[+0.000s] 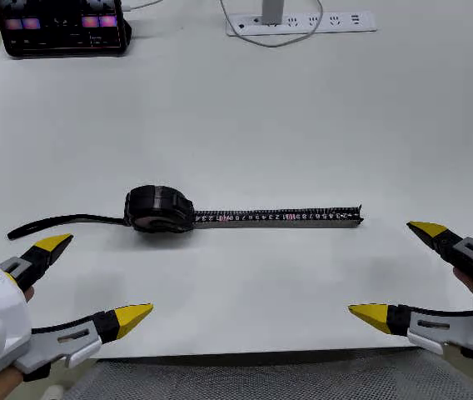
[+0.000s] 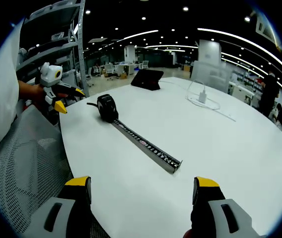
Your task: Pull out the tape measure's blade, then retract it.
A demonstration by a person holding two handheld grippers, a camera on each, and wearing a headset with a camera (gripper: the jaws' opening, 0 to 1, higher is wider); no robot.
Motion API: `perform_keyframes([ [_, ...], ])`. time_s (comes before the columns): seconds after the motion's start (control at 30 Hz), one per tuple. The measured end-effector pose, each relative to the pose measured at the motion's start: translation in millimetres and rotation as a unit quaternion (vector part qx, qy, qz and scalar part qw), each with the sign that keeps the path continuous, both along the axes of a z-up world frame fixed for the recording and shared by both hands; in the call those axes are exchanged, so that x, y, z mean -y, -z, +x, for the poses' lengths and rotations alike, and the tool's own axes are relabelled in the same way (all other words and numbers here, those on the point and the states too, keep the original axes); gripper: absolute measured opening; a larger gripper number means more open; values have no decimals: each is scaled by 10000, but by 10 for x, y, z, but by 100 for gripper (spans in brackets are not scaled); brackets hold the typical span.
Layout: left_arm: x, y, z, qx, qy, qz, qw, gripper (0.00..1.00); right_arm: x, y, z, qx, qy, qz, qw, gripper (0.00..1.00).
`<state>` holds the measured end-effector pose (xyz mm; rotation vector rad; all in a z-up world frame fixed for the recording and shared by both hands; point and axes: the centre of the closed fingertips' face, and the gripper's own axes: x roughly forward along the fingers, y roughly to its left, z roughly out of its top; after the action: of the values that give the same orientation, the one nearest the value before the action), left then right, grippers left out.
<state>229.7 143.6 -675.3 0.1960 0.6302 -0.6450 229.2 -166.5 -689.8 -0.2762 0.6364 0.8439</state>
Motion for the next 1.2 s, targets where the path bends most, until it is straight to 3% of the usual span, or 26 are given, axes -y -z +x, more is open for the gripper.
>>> perform_keyframes([
  [1.0,18,21,-4,-50,3,-34,10000,82,-6,-3,0,3,-31,-40,10000,85],
  [1.2,44,21,41,-29,-19,-53,10000,82,0,0,-4,-9,-24,-37,10000,84],
])
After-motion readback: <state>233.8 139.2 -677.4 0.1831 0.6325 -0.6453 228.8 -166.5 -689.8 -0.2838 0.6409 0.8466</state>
